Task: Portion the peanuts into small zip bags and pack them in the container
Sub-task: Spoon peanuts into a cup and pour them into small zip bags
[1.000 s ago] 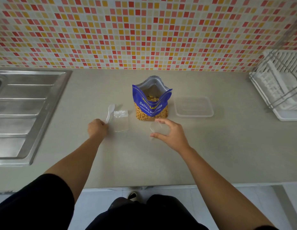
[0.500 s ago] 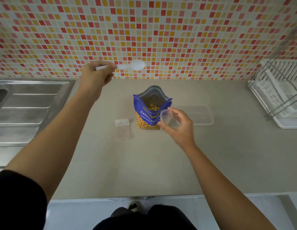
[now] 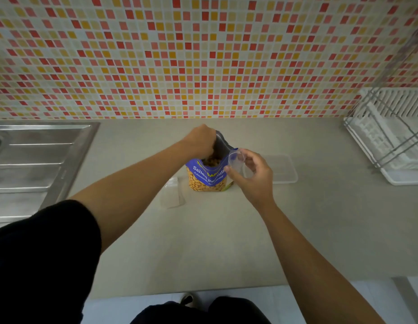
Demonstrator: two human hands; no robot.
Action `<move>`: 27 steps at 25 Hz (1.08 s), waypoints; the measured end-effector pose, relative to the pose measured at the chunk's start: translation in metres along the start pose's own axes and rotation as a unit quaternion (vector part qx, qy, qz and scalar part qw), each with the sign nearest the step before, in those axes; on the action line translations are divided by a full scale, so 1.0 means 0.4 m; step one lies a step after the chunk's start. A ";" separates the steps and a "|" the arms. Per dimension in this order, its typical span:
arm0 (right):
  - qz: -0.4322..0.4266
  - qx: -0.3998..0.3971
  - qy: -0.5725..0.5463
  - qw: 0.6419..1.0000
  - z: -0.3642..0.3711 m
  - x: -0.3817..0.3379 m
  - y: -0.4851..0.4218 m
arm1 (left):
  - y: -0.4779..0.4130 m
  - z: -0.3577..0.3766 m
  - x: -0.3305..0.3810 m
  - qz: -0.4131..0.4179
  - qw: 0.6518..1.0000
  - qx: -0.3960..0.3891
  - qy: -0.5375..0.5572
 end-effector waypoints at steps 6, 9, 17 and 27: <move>0.013 -0.047 0.014 0.999 0.007 -0.008 -0.016 | -0.023 0.029 -0.065 -0.111 0.980 -0.004 0.163; 0.020 -0.062 0.026 0.998 0.006 0.005 -0.020 | -0.018 0.028 -0.082 -0.131 0.944 -0.008 0.304; 0.020 -0.076 0.027 0.997 0.001 -0.007 -0.025 | 0.015 0.024 -0.100 -0.166 0.806 0.001 0.569; 0.033 -0.042 0.043 0.998 -0.003 -0.021 -0.022 | 0.068 0.027 -0.154 -0.253 0.717 0.093 0.643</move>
Point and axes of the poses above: each hand's wrist, its own y-axis away from the middle knuckle, its own z-axis out of the palm, x = y × z, the point moved 3 cm from there along -y, towards the middle knuckle
